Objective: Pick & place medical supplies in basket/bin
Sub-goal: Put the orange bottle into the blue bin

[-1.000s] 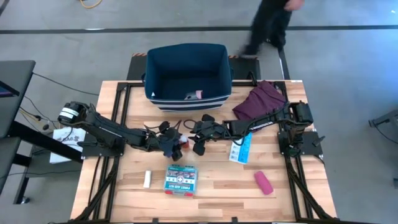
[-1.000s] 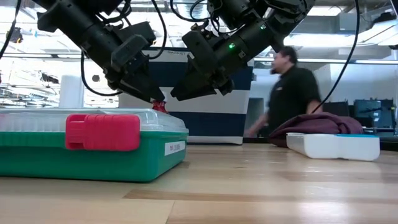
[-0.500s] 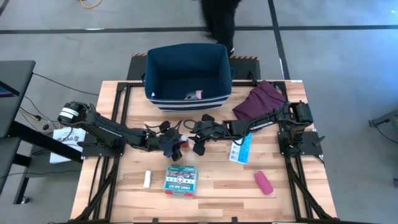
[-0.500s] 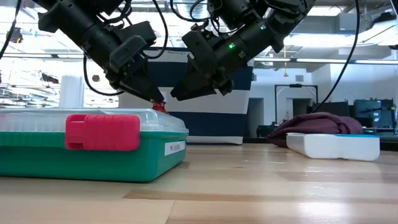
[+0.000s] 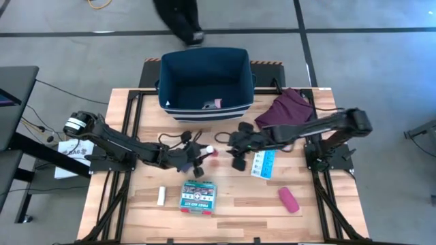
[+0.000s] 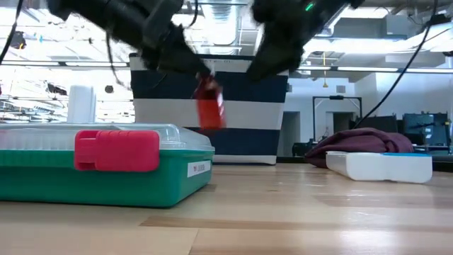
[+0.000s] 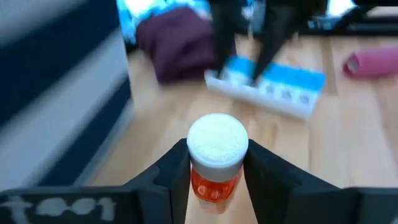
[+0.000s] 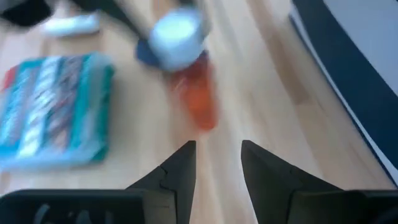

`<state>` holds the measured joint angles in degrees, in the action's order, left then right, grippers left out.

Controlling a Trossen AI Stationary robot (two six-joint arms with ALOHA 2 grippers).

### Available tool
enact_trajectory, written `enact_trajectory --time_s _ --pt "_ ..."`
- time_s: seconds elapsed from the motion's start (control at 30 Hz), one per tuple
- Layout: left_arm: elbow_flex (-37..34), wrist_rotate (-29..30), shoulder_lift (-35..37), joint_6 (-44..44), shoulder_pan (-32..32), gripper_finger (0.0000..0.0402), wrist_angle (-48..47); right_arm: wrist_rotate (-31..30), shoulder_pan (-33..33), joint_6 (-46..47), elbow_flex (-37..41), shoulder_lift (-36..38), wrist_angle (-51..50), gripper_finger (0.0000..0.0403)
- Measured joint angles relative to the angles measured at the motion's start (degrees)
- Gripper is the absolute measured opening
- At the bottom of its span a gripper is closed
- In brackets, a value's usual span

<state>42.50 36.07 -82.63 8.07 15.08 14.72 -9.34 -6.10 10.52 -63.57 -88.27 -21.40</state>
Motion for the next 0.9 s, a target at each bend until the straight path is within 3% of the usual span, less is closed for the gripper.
enact_trajectory --time_s 0.3,0.53,0.6,0.73,0.9 --pt "19.2 3.2 0.0 -22.4 -3.5 0.0114 -0.5 -5.2 -5.5 0.0 0.0 15.1 -8.8 0.012" --pt "34.3 21.7 0.1 -28.5 -9.2 0.0109 -13.0 -9.0 -8.1 0.0 0.0 20.0 -10.3 0.012" --pt "36.4 19.8 0.2 -23.9 -13.2 0.0108 -20.1 -9.0 -8.2 0.0 0.0 20.1 -10.3 0.012" --pt "35.9 9.9 -0.6 -4.4 -22.5 0.0113 -35.6 -9.0 -8.1 0.5 0.0 18.7 -10.3 0.012" --pt "29.0 10.6 -4.4 3.5 -31.8 0.0113 -38.1 -8.9 -8.1 2.1 0.0 15.2 -10.7 0.012"
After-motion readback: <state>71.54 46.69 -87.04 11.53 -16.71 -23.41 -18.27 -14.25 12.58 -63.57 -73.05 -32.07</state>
